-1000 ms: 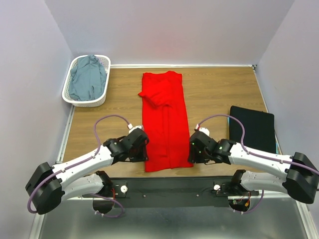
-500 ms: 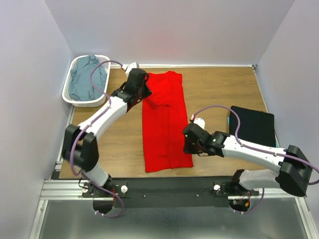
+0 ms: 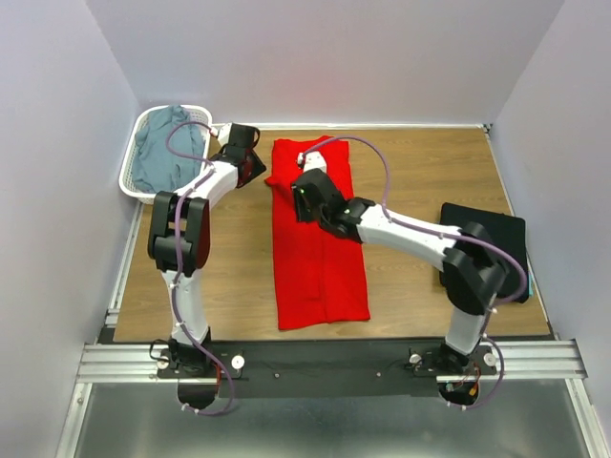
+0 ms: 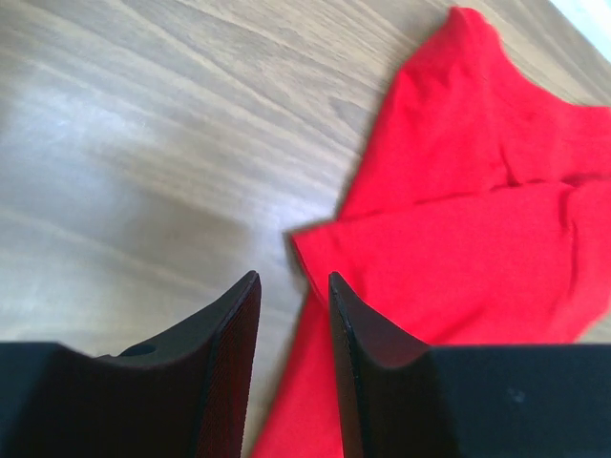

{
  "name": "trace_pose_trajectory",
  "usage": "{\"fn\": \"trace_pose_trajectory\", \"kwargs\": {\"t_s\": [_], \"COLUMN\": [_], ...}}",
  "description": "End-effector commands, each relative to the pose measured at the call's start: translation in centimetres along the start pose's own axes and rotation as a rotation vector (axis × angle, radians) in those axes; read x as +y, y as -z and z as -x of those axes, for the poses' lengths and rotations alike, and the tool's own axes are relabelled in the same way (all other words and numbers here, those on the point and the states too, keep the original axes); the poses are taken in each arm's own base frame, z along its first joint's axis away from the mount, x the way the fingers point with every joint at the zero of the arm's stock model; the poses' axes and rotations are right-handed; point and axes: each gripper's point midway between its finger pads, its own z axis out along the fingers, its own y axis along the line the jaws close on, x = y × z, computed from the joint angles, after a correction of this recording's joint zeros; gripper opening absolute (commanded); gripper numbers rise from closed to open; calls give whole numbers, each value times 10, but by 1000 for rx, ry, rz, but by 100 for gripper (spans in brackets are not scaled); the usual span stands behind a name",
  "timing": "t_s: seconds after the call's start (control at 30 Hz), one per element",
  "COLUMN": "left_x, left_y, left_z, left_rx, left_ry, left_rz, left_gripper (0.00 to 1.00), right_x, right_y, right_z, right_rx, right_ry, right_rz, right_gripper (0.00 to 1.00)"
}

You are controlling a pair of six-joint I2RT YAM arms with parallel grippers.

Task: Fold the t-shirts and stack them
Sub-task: Fold the tshirt

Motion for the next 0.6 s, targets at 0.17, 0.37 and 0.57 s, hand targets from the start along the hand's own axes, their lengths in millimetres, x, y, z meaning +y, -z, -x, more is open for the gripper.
{"fn": "trace_pose_trajectory", "kwargs": {"t_s": [0.17,0.37,0.57], "left_x": [-12,-15,-9], "left_y": [-38,-62,-67], "left_z": [-14,-24,-29], "left_rx": [66,105,111], "left_ry": [38,52,62], "left_rz": [-49,-43,-19], "left_gripper": [44,44,42], "right_x": [-9,-4,-2], "right_y": [-95,-120,-133], "right_z": [14,14,4], "right_rx": [-3,-6,13], "right_ry": [109,134,152], "right_rz": [28,30,38], "right_gripper": [46,51,52]}}
